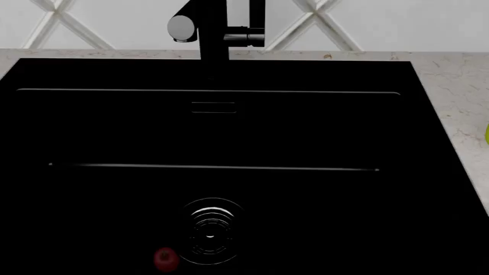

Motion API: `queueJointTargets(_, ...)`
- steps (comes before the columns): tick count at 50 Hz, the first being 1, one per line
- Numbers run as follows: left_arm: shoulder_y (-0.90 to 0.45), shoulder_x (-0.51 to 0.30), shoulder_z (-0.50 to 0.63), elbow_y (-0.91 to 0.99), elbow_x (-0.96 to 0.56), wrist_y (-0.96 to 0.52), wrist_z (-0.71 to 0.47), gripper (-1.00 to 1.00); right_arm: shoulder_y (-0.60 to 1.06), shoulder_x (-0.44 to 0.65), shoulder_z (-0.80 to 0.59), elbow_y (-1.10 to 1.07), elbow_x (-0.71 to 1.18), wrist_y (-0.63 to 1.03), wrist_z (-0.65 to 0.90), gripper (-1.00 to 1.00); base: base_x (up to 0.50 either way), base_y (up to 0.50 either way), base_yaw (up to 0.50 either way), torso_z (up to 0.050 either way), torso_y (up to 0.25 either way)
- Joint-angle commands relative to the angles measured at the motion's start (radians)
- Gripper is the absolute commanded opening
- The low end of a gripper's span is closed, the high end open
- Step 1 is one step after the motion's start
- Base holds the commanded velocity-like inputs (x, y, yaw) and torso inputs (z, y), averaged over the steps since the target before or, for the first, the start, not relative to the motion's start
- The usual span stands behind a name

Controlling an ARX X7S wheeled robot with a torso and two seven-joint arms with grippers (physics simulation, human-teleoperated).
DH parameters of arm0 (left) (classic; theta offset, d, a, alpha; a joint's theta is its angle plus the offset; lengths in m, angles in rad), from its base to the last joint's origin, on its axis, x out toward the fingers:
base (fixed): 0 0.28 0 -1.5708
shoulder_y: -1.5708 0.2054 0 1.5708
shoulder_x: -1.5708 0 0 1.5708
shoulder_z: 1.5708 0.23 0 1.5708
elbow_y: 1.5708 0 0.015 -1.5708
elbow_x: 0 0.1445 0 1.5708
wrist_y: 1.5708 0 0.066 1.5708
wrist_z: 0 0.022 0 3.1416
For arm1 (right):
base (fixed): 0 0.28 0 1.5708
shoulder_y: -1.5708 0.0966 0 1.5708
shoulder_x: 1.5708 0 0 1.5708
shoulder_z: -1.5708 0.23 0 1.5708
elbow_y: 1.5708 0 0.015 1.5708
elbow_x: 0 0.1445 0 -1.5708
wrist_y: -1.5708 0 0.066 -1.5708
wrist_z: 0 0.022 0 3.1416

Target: Pick the beet from the counter and place it in the sink

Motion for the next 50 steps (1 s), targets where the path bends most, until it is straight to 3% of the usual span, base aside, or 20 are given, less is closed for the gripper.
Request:
queueJointTargets(1,0.002,0.002,0.003,0.025,-0.005,-0.029,-0.014,1.0,-0.102,0.043,0.07,0.038,0.086,-0.014,0.062,1.0,0.0,0.0,0.0,0.0,0.0)
queueJointTargets(27,0.011,-0.002,-0.002,-0.002,-0.016,-0.008,-0.017,1.0,-0.235,0.026,0.037,0.058,0.155,-0.067,0.113,1.0,0.0,0.0,0.0,0.0,0.0)
queueJointTargets(50,0.014,-0.001,0.01,-0.045,-0.018,0.026,-0.018,1.0,-0.236,-0.087,-0.018,0.093,-0.15,-0.014,-0.125,1.0,0.0,0.0,0.0,0.0,0.0)
